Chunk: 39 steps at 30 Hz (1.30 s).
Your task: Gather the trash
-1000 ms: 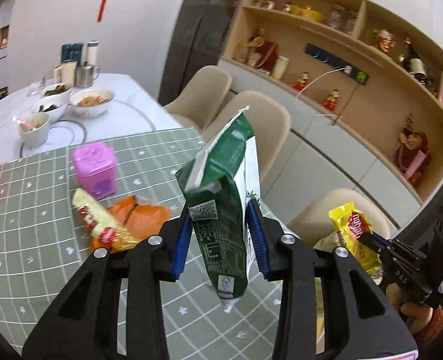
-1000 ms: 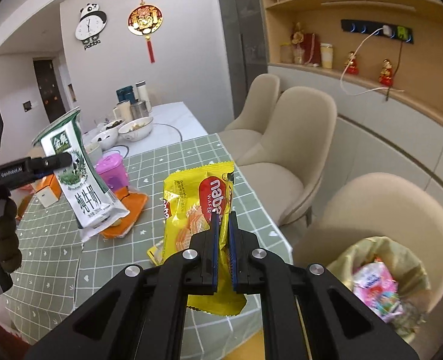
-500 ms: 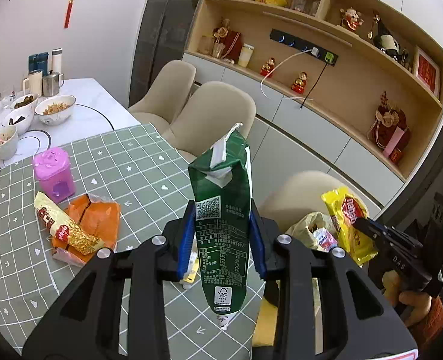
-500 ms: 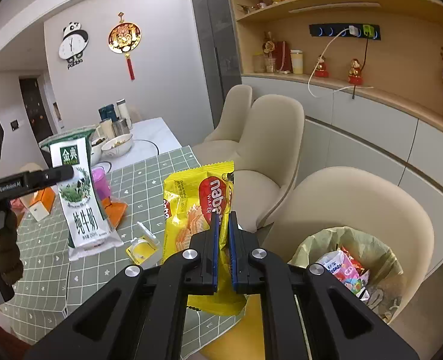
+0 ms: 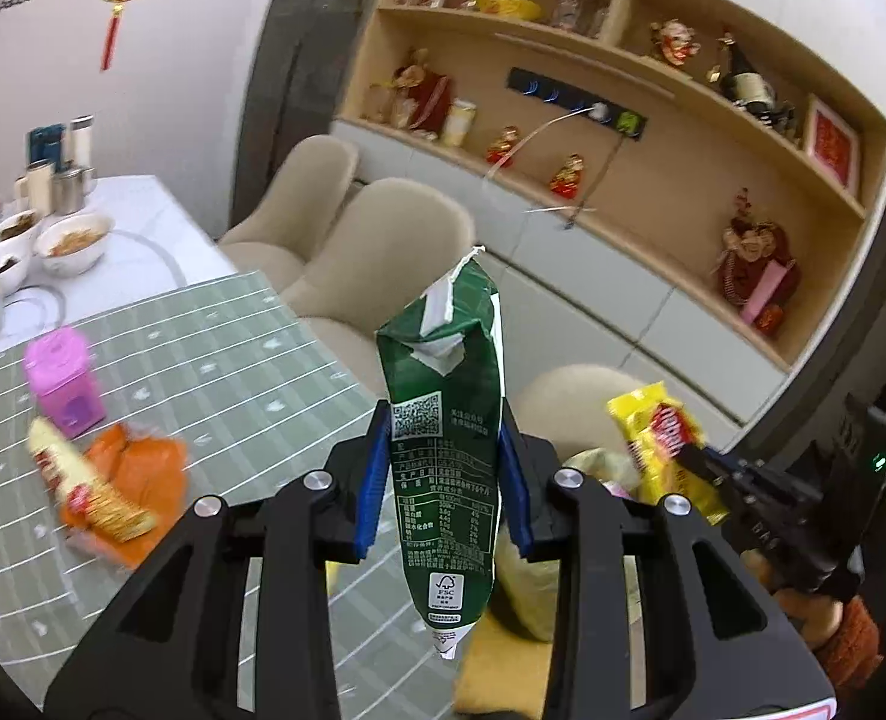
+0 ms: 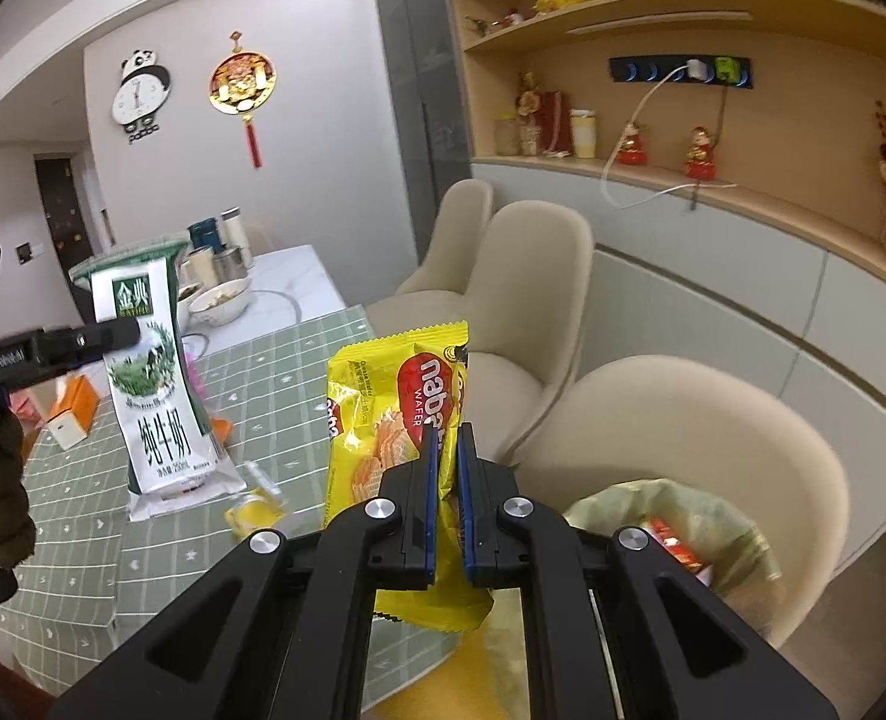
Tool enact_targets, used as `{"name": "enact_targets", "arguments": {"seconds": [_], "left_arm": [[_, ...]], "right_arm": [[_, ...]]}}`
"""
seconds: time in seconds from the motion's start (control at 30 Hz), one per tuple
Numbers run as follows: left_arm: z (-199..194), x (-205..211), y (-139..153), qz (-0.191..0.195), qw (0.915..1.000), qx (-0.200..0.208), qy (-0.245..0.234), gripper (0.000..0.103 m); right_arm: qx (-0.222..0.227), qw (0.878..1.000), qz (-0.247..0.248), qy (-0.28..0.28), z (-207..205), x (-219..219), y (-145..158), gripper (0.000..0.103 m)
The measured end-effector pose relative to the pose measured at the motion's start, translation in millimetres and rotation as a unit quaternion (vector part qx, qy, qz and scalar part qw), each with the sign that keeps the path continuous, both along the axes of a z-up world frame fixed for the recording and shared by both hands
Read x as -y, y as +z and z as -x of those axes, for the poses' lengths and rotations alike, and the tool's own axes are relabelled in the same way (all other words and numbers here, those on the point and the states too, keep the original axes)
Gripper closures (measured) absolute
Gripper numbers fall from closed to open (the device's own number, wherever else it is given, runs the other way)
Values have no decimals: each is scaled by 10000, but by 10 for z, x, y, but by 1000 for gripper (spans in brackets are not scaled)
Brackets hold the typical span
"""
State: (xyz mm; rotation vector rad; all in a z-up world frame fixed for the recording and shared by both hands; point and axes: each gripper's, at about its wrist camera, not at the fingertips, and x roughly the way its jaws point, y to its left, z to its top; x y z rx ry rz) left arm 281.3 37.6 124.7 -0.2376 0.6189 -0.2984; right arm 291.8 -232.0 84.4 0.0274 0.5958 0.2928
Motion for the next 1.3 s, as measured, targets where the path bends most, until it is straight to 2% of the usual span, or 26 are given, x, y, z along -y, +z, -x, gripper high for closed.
{"name": "enact_targets", "arguments": {"seconds": [0.17,0.3,0.43,0.67,0.83,0.93,1.0,1.1,1.2,1.3], "left_arm": [[-164,521,113,188,9976,199,-637,72],[-374,991,23,273,9933,174,-1114,72],[-681,1524,-286,500,9865,-233,-1542,72],[-1043,2286,-879,590,9751,-818,-1974,72],[-1173,2654,-1349,557,9604,-1464,-2302,72],[-1172,2761,-1606,267,9532,-1774,-2435,63],[-1163,2774,-1661,125,9520,-1819,-2459,61],[-1134,2627,-1630,-63,9556,-1747,-2370,60],[-1140,2300,-1513,-227,9646,-1588,-2096,59],[-1154,1924,-1393,-233,9725,-1490,-1777,59]], "right_arm": [[44,9988,119,-468,-7,409,13,95],[117,9952,307,-920,16,789,-11,95],[-1,9903,318,-1349,13,1219,-104,95],[-308,9839,213,-1747,-86,1750,-359,95],[-527,9820,77,-1814,-278,1977,-570,95],[-689,9828,-127,-1707,-373,2003,-682,95],[-841,9838,-252,-1565,-435,1955,-810,95],[-1056,9850,-152,-1360,-534,1778,-1009,95],[-1212,9855,39,-1190,-678,1565,-1153,95],[-1660,9793,275,-1127,-845,1395,-1408,95]]}}
